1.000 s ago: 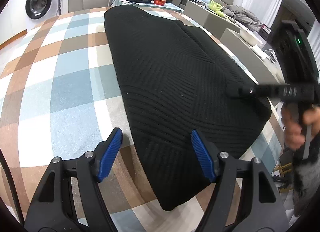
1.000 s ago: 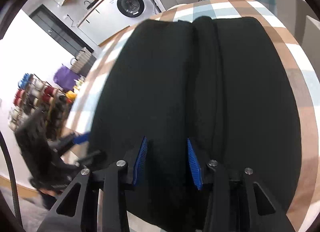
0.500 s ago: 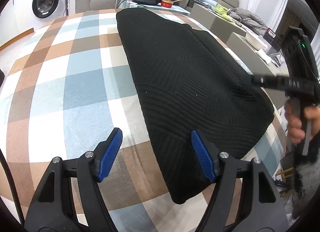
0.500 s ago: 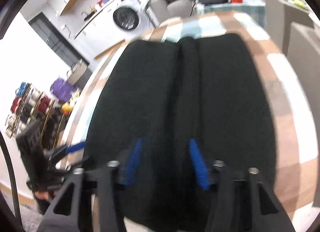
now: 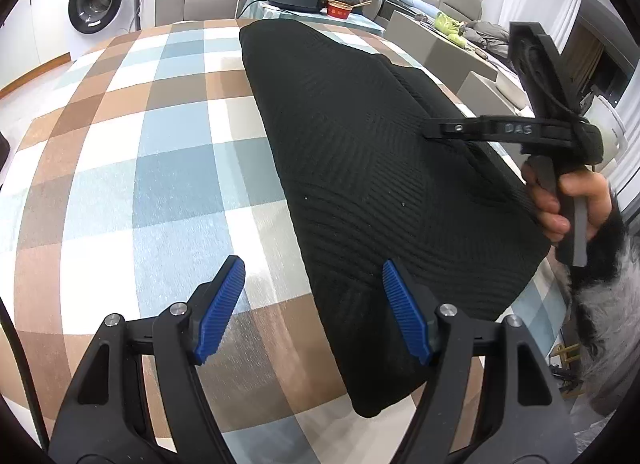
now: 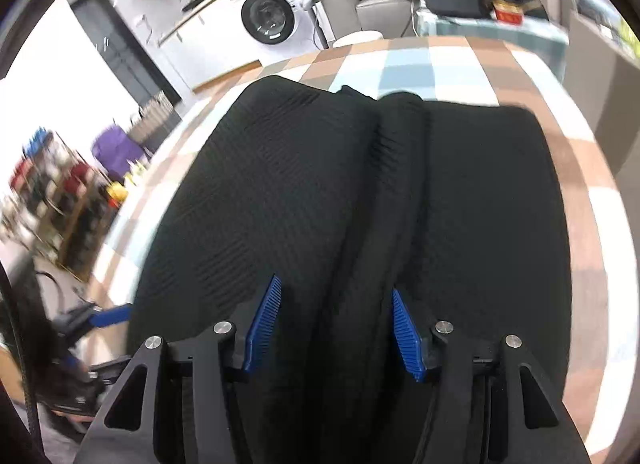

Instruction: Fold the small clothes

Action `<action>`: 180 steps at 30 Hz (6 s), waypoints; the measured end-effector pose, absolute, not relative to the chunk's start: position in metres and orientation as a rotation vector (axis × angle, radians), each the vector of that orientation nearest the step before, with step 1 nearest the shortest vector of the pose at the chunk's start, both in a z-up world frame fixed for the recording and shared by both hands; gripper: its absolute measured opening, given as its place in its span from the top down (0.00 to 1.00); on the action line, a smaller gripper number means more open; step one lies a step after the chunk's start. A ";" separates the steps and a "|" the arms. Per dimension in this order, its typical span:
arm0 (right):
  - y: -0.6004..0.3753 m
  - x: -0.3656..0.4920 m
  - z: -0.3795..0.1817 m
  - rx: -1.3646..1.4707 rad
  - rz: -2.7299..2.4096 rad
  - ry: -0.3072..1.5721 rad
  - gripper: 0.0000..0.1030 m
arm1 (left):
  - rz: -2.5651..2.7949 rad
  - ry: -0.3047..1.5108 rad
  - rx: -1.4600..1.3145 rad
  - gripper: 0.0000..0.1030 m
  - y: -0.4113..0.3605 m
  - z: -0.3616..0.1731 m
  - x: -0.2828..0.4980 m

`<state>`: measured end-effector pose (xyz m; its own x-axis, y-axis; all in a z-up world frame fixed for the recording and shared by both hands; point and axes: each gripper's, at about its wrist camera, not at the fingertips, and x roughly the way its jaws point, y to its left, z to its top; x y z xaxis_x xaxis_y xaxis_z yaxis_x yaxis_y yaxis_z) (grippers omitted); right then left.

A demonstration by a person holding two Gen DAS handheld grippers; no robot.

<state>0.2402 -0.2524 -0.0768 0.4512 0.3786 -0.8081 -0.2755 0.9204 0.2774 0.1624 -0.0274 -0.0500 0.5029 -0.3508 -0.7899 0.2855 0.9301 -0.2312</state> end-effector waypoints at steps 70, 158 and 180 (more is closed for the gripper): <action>-0.229 0.200 -0.087 0.203 0.382 1.039 0.76 | -0.273 0.921 -0.179 0.89 0.025 -0.049 0.185; -0.235 0.152 -0.063 0.189 0.422 0.932 0.62 | -0.427 0.895 -0.012 0.42 -0.001 -0.028 0.110; -0.208 0.219 -0.066 0.191 0.460 0.968 0.72 | -0.281 0.883 -0.047 0.43 0.047 -0.035 0.184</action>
<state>0.2190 -0.2085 -0.0660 0.4806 0.4582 -0.7477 -0.2905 0.8877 0.3572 0.1842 0.0473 -0.0351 0.6009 -0.2619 -0.7552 0.2235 0.9622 -0.1559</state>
